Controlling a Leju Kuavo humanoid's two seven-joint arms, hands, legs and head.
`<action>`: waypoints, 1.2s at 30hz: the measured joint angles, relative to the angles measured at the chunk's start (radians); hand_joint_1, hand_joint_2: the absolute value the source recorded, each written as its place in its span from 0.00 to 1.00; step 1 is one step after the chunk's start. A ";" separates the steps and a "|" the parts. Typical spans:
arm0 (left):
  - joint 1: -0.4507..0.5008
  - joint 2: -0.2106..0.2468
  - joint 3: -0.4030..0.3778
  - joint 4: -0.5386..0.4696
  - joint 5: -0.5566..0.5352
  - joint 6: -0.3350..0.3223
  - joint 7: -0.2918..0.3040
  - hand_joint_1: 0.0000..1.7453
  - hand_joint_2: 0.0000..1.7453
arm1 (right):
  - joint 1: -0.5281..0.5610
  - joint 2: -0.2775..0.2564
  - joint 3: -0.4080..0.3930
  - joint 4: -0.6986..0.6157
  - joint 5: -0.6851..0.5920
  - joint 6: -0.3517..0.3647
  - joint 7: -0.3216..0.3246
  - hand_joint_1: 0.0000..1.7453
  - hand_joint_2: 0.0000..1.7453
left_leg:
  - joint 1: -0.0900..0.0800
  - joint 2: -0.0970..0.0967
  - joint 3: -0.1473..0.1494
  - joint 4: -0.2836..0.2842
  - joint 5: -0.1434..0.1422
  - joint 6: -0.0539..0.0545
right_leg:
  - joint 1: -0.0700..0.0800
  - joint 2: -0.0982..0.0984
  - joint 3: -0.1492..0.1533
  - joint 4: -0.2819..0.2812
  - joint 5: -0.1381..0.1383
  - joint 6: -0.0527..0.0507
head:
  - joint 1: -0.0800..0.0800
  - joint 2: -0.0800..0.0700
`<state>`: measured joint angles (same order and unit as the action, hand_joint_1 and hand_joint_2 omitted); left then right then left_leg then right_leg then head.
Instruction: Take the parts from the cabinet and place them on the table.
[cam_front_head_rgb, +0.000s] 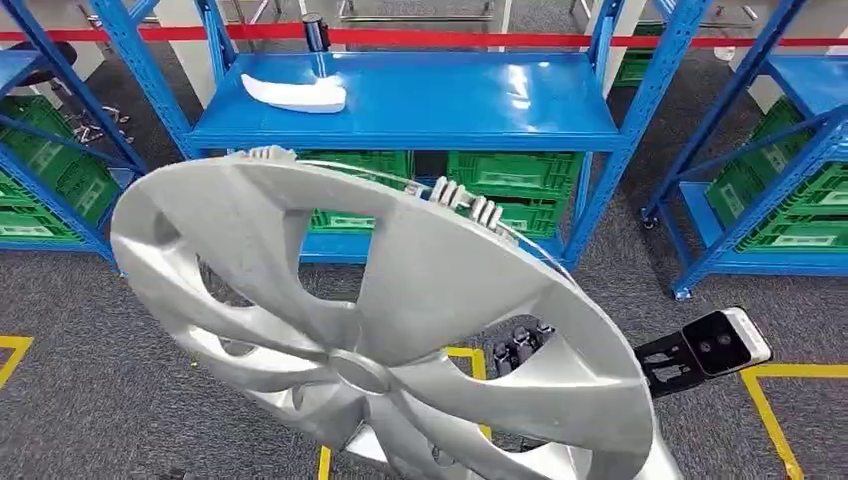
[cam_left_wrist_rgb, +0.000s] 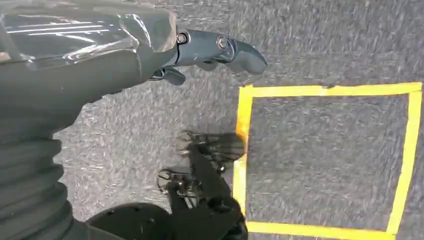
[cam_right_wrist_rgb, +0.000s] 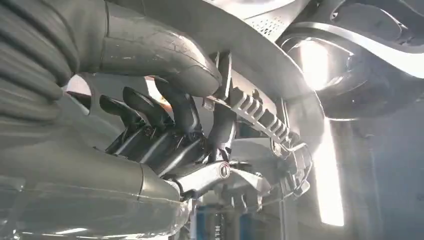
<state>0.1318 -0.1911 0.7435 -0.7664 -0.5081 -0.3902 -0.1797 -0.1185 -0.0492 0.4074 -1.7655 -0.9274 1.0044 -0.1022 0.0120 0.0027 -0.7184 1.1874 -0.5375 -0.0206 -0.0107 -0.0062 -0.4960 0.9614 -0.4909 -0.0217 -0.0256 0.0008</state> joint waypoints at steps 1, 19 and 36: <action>-0.002 0.000 0.003 0.000 -0.004 0.000 -0.001 0.00 1.00 | 0.001 0.000 0.000 0.000 0.000 0.000 0.000 0.99 1.00 | 0.001 0.000 -0.015 0.080 -0.032 -0.004 | 0.001 0.000 -0.015 0.002 0.012 0.000 | -0.001 0.000; -0.017 -0.005 0.031 0.007 -0.014 0.005 -0.017 0.00 1.00 | 0.013 -0.004 -0.007 0.001 0.012 0.015 -0.014 0.99 1.00 | -0.011 0.003 0.119 -0.210 0.126 0.068 | 0.001 0.002 -0.149 0.299 -0.068 0.059 | 0.007 0.000; -0.020 -0.012 0.056 0.007 -0.037 0.002 -0.019 0.00 1.00 | 0.012 0.009 -0.009 0.001 0.022 0.024 -0.018 0.99 1.00 | -0.001 -0.004 0.152 -0.067 0.043 0.012 | 0.008 0.007 -0.073 0.020 0.049 0.006 | 0.001 0.000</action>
<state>0.1119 -0.2029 0.7996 -0.7591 -0.5448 -0.3880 -0.1987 -0.1067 -0.0404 0.3986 -1.7647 -0.9052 1.0288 -0.1198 0.0107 -0.0012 -0.5663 1.1199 -0.4941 -0.0088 -0.0031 0.0008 -0.5688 0.9817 -0.4414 -0.0154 -0.0244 0.0008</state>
